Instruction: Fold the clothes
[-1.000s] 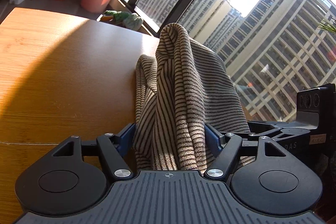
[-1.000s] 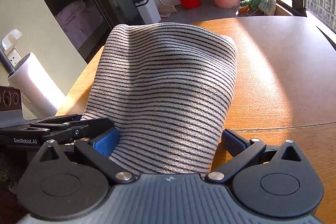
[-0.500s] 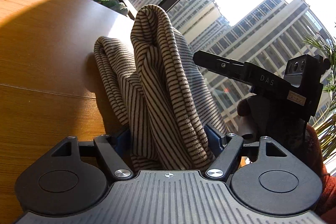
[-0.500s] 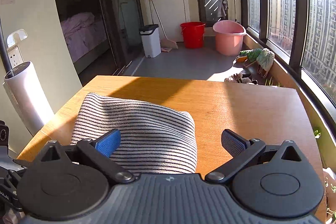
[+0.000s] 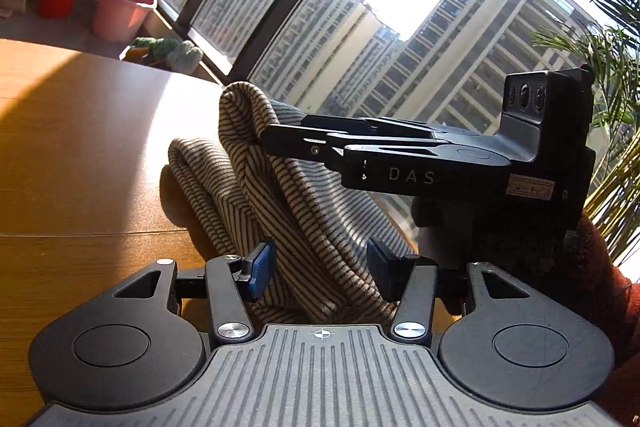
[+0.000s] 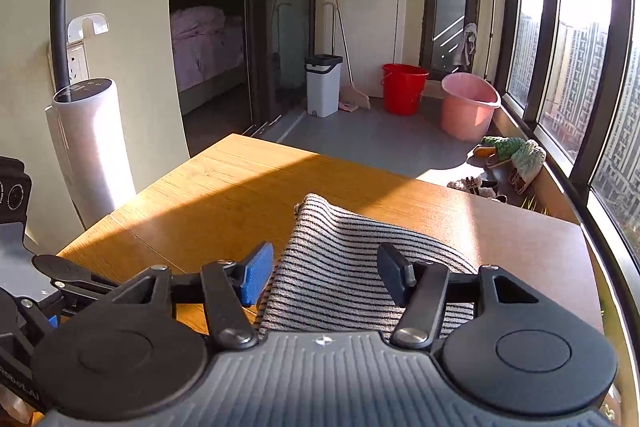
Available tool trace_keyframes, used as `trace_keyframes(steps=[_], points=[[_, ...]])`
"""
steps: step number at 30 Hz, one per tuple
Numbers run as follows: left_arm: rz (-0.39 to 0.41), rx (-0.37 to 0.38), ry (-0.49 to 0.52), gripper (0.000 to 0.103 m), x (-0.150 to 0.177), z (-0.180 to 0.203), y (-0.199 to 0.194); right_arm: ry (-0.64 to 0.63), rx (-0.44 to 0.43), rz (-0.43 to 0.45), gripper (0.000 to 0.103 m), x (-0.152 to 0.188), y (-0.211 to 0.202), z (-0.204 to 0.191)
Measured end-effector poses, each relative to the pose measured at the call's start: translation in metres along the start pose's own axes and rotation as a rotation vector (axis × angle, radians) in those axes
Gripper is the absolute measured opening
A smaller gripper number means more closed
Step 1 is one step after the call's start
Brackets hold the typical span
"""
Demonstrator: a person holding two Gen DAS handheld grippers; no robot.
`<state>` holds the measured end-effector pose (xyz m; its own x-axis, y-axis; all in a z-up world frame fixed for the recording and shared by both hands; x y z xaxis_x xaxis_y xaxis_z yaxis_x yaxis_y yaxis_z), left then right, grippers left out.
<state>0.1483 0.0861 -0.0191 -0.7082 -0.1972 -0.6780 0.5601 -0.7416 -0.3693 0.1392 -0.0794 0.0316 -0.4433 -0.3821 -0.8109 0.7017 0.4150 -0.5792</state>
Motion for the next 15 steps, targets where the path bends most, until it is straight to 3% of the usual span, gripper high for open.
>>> trace_keyframes(steps=[1,3,7,9,15], points=[[0.02,0.008,-0.003,0.054,-0.002,-0.001,-0.009,-0.011,0.002,-0.018,0.066,0.004,0.007,-0.002],[0.011,-0.047,0.014,0.053,-0.001,-0.008,-0.01,-0.021,0.01,-0.035,0.067,0.011,0.019,-0.007],[-0.062,-0.053,-0.004,0.045,0.001,-0.017,0.01,-0.072,0.012,-0.018,0.033,0.02,0.02,-0.01],[-0.087,-0.053,-0.008,0.042,0.004,-0.025,0.018,-0.055,0.004,0.0,0.025,0.018,0.011,-0.006],[-0.132,-0.009,-0.02,0.041,0.005,-0.028,0.042,0.14,-0.033,0.096,0.016,-0.003,-0.029,0.035]])
Point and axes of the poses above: each gripper's, at about its wrist camera, not at the fingertips, and y roughly the way its jaws point, z to its right, x to its underside, the point moved 1 cm from there along y, roughly the way its jaws point, and after that the axes turned 5 degrees about -y, right-handed, at the moved point
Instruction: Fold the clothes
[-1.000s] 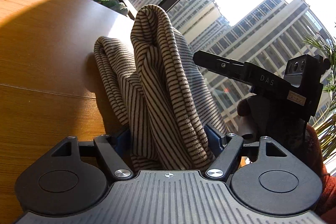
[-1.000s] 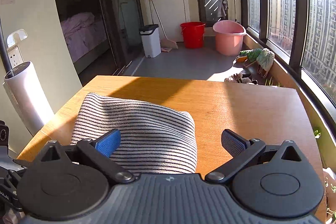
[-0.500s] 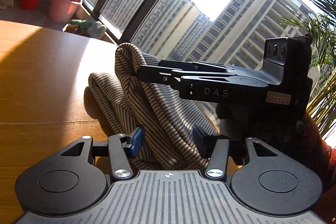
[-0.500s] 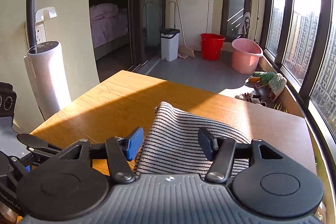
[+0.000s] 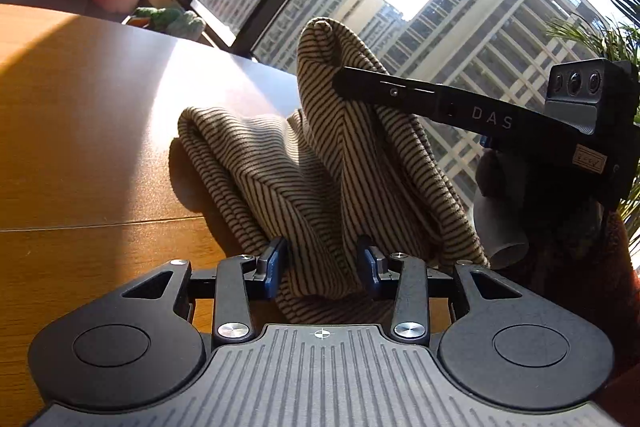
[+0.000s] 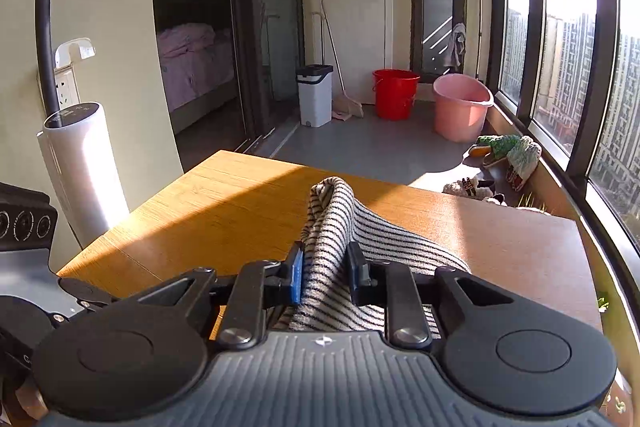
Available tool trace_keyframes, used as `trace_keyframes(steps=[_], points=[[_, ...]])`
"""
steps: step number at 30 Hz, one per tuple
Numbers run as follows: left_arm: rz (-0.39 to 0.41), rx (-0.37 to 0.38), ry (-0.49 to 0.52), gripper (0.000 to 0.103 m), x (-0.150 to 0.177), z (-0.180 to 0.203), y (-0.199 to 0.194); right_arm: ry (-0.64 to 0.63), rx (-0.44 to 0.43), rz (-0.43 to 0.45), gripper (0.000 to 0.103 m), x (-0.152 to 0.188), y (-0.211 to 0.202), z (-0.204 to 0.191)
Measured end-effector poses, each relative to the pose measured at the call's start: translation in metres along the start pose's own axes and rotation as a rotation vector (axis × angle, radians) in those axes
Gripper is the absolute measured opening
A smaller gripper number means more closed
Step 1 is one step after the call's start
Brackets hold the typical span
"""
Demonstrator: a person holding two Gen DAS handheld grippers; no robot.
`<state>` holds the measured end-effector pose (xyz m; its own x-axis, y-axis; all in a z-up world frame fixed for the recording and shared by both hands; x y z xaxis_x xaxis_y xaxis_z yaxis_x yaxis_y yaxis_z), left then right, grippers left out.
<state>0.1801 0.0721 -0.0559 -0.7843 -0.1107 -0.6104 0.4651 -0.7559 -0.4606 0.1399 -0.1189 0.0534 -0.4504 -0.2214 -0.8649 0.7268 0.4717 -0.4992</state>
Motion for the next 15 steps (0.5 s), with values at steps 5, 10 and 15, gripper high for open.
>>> trace_keyframes(steps=[5,10,15], points=[[-0.024,-0.01,0.001,0.041,0.008,0.002,0.013,0.139,-0.106,-0.029,0.008,-0.01,0.021,0.017],[-0.01,-0.025,-0.005,0.049,0.012,-0.003,-0.004,0.267,-0.177,-0.171,0.012,0.03,0.068,0.024],[0.044,-0.029,-0.086,0.056,0.013,-0.022,-0.032,0.059,-0.113,-0.028,0.034,0.026,0.015,0.006]])
Point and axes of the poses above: each gripper's, at about its wrist camera, not at the fingertips, and y roughly the way its jaws point, z to its right, x to its underside, the point moved 1 cm from there along y, roughly the way its jaws point, and after that the axes turned 5 degrees about -y, right-handed, at the moved point
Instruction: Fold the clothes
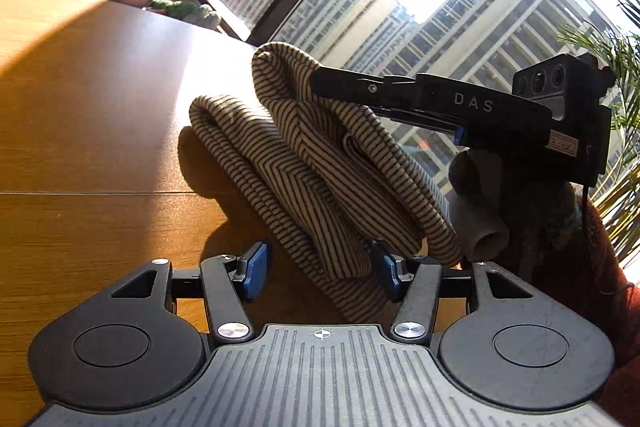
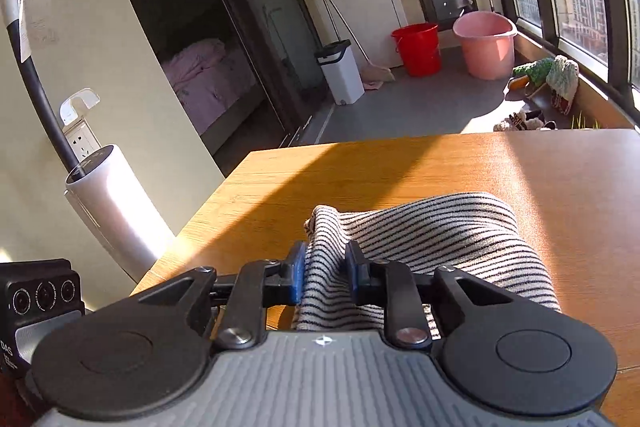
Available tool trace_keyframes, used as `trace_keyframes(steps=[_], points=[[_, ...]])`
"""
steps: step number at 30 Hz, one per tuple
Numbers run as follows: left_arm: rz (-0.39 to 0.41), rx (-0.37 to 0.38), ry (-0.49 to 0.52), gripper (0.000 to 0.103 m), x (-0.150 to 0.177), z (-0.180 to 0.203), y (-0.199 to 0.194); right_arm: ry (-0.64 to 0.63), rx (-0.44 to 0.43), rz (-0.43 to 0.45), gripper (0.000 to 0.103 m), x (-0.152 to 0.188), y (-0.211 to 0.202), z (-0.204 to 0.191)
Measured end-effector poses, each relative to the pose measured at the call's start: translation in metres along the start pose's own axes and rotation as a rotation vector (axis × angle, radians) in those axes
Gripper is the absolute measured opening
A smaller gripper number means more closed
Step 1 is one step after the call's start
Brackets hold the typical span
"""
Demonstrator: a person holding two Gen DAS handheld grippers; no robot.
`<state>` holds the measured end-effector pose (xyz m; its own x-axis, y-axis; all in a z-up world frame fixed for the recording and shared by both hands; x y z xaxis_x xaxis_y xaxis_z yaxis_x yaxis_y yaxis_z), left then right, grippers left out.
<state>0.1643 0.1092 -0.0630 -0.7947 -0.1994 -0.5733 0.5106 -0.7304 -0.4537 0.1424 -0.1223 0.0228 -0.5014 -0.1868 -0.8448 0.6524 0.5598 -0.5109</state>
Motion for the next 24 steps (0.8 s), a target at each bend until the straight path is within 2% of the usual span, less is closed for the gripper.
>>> trace_keyframes(steps=[1,3,5,8,9,11,12,13,14,16,17,18,19,21,24], points=[[0.022,-0.017,-0.016,0.055,-0.002,-0.004,-0.004,-0.08,0.03,0.014,0.042,0.003,-0.011,-0.01],[0.045,-0.031,-0.045,0.045,-0.007,-0.009,-0.006,-0.239,0.084,0.017,0.05,0.015,-0.031,-0.031],[0.051,-0.022,-0.076,0.043,-0.013,-0.012,-0.003,-0.364,0.098,-0.005,0.051,0.033,-0.045,-0.048],[0.022,0.004,-0.073,0.043,-0.014,-0.006,0.009,-0.443,0.115,-0.049,0.064,0.054,-0.048,-0.062],[0.009,0.006,-0.062,0.043,-0.012,-0.001,0.013,-0.459,0.123,-0.06,0.073,0.06,-0.047,-0.065],[-0.012,-0.003,-0.043,0.043,-0.01,0.005,0.021,-0.523,0.155,-0.075,0.076,0.069,-0.036,-0.072],[-0.02,-0.011,-0.036,0.043,-0.01,0.007,0.023,-0.564,0.183,-0.08,0.073,0.074,-0.031,-0.075],[-0.024,-0.018,-0.035,0.043,-0.009,0.007,0.024,-0.596,0.205,-0.072,0.057,0.074,-0.028,-0.077],[-0.027,-0.024,-0.035,0.043,-0.009,0.007,0.025,-0.577,0.202,-0.069,0.05,0.069,-0.028,-0.074],[-0.031,-0.026,-0.035,0.043,-0.009,0.006,0.026,-0.424,0.134,-0.041,0.03,0.048,-0.04,-0.058],[-0.033,-0.026,-0.033,0.043,-0.008,0.007,0.025,-0.348,0.11,-0.014,0.027,0.038,-0.047,-0.051],[-0.037,-0.026,-0.027,0.043,-0.008,0.008,0.026,-0.273,0.088,0.014,0.02,0.028,-0.055,-0.043],[-0.043,-0.022,-0.024,0.043,-0.008,0.009,0.028,-0.193,0.055,0.046,0.016,0.016,-0.065,-0.034],[-0.054,-0.012,-0.014,0.043,-0.006,0.011,0.037,-0.07,-0.025,0.068,0.016,0.004,-0.072,-0.02],[-0.055,-0.016,0.001,0.043,-0.006,0.014,0.043,0.018,-0.103,0.006,0.015,0.011,-0.057,-0.01]])
Point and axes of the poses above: each gripper's, at about its wrist camera, not at the fingertips, and y roughly the way its jaws point, z to its right, x to its underside, the point moved 1 cm from there along y, roughly the way its jaws point, and after that the axes turned 5 degrees about -y, right-handed, at the moved point
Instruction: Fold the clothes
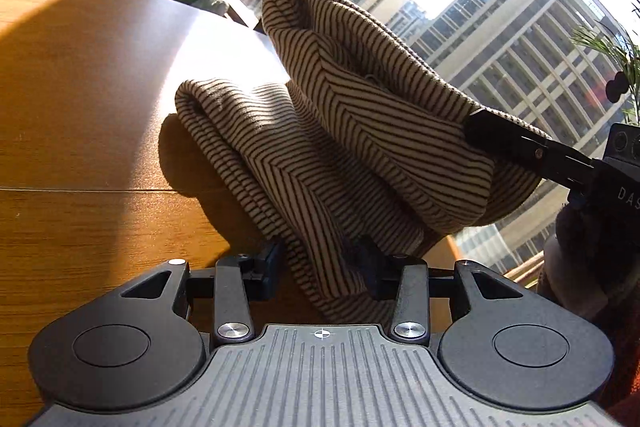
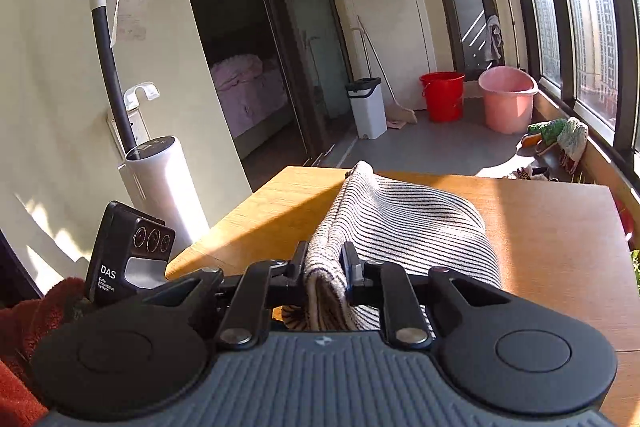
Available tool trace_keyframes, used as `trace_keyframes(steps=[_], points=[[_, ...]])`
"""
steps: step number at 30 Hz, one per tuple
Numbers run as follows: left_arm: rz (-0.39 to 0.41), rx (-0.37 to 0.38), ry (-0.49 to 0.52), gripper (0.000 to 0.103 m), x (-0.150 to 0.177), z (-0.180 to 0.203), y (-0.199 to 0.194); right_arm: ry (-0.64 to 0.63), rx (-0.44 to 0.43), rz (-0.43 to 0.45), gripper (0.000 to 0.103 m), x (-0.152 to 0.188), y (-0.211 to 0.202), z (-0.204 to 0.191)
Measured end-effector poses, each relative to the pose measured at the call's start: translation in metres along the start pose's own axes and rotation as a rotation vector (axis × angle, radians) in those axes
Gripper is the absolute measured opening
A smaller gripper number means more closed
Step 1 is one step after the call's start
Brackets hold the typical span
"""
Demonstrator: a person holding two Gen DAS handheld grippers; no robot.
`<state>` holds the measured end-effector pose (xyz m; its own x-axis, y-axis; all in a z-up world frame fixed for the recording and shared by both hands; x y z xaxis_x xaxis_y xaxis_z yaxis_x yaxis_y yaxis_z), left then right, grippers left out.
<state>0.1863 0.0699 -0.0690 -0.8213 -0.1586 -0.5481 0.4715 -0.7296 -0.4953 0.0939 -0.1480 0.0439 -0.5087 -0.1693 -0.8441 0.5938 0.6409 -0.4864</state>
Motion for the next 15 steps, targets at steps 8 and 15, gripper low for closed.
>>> trace_keyframes(steps=[8,15], points=[[0.045,-0.068,0.012,0.048,-0.005,0.018,-0.038,0.258,-0.121,-0.06,0.014,0.047,0.023,0.027],[0.204,-0.015,0.034,0.058,-0.044,0.048,-0.055,0.01,-0.02,-0.078,0.014,0.053,0.029,-0.012]])
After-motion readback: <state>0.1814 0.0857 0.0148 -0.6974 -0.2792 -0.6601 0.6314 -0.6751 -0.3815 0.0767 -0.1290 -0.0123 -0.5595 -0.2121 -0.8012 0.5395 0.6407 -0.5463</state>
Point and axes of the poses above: each gripper's, at about its wrist camera, not at the fingertips, and y roughly the way its jaws point, z to its right, x to its underside, the point moved 1 cm from there along y, roughly the way its jaws point, and after that the axes turned 5 degrees about -y, right-handed, at the moved point
